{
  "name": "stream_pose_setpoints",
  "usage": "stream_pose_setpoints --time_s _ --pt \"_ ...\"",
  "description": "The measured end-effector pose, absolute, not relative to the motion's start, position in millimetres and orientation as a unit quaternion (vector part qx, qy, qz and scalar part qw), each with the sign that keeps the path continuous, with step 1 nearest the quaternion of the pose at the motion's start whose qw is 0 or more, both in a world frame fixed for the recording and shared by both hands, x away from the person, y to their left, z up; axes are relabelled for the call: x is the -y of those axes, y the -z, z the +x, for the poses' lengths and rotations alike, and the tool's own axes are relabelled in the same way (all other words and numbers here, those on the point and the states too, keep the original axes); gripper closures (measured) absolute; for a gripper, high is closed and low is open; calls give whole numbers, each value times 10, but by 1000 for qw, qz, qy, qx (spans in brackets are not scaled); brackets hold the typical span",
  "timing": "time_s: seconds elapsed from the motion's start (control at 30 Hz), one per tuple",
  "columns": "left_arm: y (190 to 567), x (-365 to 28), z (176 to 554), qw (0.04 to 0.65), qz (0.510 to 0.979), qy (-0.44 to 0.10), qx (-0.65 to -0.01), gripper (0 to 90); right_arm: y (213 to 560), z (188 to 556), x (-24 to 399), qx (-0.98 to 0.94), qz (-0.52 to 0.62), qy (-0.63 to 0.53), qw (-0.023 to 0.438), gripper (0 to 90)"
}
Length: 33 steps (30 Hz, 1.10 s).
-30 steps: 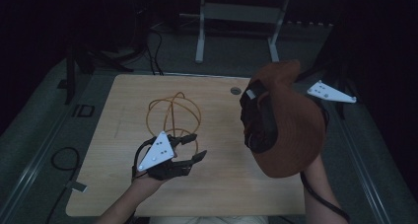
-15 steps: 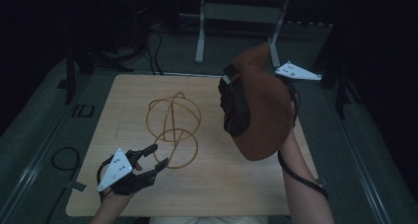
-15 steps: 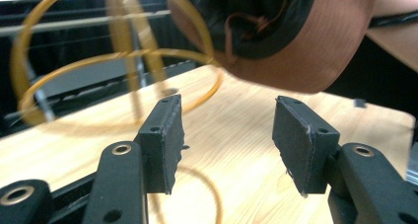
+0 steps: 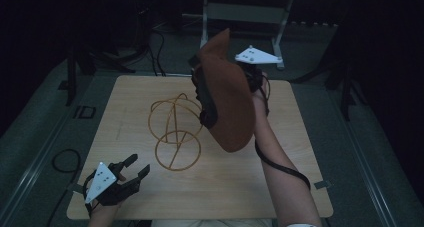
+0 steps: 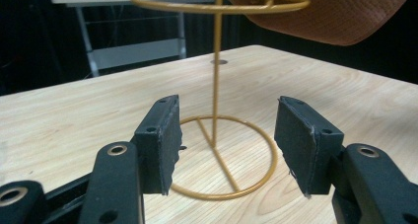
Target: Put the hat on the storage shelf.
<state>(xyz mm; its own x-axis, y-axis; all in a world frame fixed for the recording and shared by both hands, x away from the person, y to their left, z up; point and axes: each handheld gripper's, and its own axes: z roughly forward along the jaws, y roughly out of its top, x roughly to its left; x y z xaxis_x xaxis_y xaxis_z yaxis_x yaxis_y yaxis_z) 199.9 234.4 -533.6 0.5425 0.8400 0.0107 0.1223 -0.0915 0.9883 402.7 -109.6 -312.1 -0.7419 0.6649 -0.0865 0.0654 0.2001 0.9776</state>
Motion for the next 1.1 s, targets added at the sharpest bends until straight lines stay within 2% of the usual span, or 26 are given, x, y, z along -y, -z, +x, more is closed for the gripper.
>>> stream_pose_setpoints --time_s 0.43,0.6,0.63,0.7,0.73,0.97,1.07,1.1 --pt "5450 -2479 2040 570 655 -312 -387 439 3268 3922 362 -789 192 -552 186 863" --pt "5468 -2496 2046 566 655 -311 -392 439 3352 3891 190 -802 180 -544 169 830" --pt "5472 -2498 2047 567 654 -310 -393 439 3369 3890 169 -802 177 -548 159 789" --pt "5481 -2500 2055 566 656 -308 -394 439 3408 3901 130 -807 171 -549 134 629" --pt "5486 -2504 2058 565 656 -307 -395 436 3434 3906 108 -811 168 -545 129 579" --pt "5518 -2521 2077 565 653 -299 -406 400 3535 3922 68 -824 170 -522 139 383" --pt "5510 -2526 2072 567 650 -299 -409 400 3530 3921 91 -830 157 -525 101 181" --pt "5512 -2523 2071 567 650 -299 -408 400 3528 3907 102 -829 152 -528 101 175"
